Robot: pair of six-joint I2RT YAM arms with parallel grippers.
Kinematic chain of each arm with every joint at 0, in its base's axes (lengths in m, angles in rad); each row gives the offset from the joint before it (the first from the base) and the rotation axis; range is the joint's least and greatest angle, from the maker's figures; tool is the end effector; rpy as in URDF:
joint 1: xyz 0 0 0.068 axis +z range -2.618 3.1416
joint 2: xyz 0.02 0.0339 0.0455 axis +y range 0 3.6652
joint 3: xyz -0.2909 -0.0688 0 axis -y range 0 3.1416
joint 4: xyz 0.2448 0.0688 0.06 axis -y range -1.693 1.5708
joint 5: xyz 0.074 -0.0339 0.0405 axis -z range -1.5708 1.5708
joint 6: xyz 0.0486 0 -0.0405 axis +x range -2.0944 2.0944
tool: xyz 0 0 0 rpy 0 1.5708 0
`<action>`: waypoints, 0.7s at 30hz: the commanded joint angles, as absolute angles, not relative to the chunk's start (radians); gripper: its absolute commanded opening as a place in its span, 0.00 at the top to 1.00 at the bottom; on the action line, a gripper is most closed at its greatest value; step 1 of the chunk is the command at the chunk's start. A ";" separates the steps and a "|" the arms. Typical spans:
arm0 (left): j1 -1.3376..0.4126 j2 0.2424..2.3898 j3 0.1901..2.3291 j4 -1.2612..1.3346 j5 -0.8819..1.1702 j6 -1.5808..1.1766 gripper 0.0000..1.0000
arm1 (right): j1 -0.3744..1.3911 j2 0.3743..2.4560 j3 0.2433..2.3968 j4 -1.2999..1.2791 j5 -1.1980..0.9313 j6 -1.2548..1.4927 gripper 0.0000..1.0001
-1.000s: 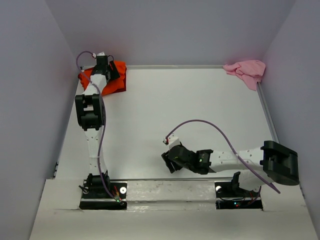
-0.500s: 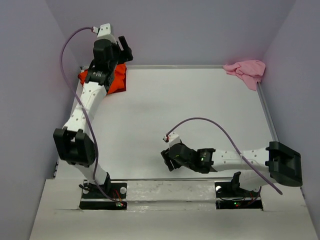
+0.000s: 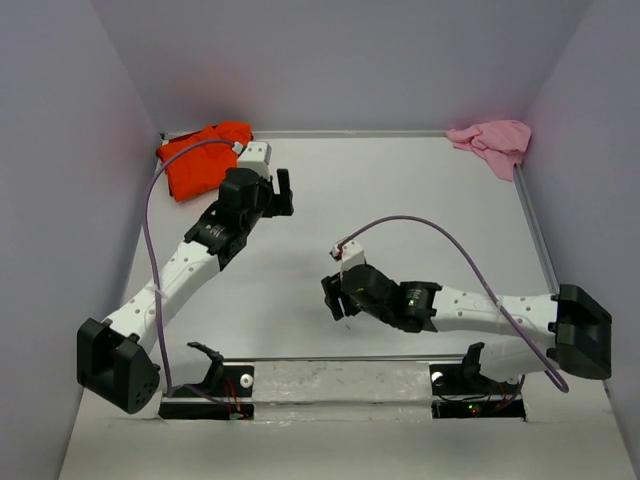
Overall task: Fold and stack the t-shirts
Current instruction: Neatly place the folded tshirt to the corner
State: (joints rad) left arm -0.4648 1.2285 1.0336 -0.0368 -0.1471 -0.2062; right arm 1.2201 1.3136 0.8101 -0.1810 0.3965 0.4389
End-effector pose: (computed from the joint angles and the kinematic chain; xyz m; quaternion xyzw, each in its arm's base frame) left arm 0.2651 -0.1249 0.3709 0.0556 0.7813 -0.1494 0.6034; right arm 0.1143 0.2579 0.2541 -0.2591 0.8512 0.1899 0.4151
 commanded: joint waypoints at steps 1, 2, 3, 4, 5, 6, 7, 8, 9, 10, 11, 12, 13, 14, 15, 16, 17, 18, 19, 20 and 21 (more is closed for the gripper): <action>-0.479 1.099 0.996 -0.081 -0.213 -0.141 0.11 | 1.155 1.231 0.859 -0.209 0.429 0.413 0.33; -0.482 1.074 0.955 -0.081 -0.215 -0.140 0.11 | 1.123 1.215 0.864 -0.224 0.436 0.400 0.32; -0.483 1.016 0.925 -0.063 -0.213 -0.138 0.11 | 1.105 1.201 0.868 -0.229 0.439 0.391 0.32; -0.486 0.985 0.893 -0.043 -0.212 -0.124 0.10 | 1.080 1.174 0.877 -0.233 0.430 0.382 0.31; -0.489 0.951 0.859 -0.026 -0.213 -0.126 0.10 | 1.057 1.161 0.885 -0.236 0.420 0.371 0.30; -0.489 0.889 0.803 -0.012 -0.200 -0.129 0.09 | 1.033 1.151 0.891 -0.244 0.417 0.351 0.30; -0.494 0.861 0.770 0.030 -0.193 -0.124 0.07 | 0.978 1.140 0.899 -0.248 0.410 0.342 0.29; -0.500 0.832 0.699 0.058 -0.224 -0.111 0.04 | 0.947 1.140 0.917 -0.255 0.402 0.331 0.28; -0.508 0.810 0.681 0.089 -0.244 -0.113 0.04 | 0.918 1.141 0.931 -0.274 0.397 0.325 0.28; -0.511 0.793 0.686 0.083 -0.253 -0.118 0.02 | 0.866 1.149 0.942 -0.278 0.394 0.310 0.28; -0.511 0.789 0.690 0.086 -0.255 -0.120 0.02 | 0.839 1.163 0.949 -0.281 0.393 0.304 0.28; -0.511 0.782 0.683 0.093 -0.258 -0.109 0.01 | 0.815 1.172 0.969 -0.287 0.390 0.299 0.27; -0.511 0.782 0.675 0.107 -0.261 -0.107 0.01 | 0.790 1.183 0.976 -0.287 0.391 0.299 0.27; -0.512 0.784 0.664 0.107 -0.287 -0.106 0.01 | 0.738 1.207 0.986 -0.285 0.397 0.307 0.25; -0.512 0.793 0.663 0.107 -0.305 -0.104 0.01 | 0.712 1.222 0.992 -0.284 0.399 0.316 0.25; -0.515 0.798 0.663 0.104 -0.325 -0.110 0.01 | 0.683 1.236 0.997 -0.284 0.402 0.327 0.25; -0.517 0.802 0.663 0.104 -0.371 -0.118 0.01 | 0.625 1.249 1.002 -0.276 0.411 0.337 0.24; -0.517 0.804 0.660 0.110 -0.397 -0.124 0.01 | 0.594 1.258 1.000 -0.276 0.410 0.342 0.24; -0.518 0.802 0.658 0.118 -0.422 -0.142 0.01 | 0.562 1.264 0.977 -0.234 0.388 0.359 0.24; -0.518 0.798 0.654 0.124 -0.464 -0.149 0.01 | 0.528 1.266 0.962 -0.210 0.368 0.371 0.23; -0.520 0.792 0.640 0.133 -0.468 -0.149 0.01 | 0.496 1.266 0.948 -0.177 0.356 0.383 0.23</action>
State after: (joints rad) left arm -0.5114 0.8093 0.6617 0.0467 -0.3489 -0.1360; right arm 0.5823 1.2671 0.9630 -0.2577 0.3836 0.3462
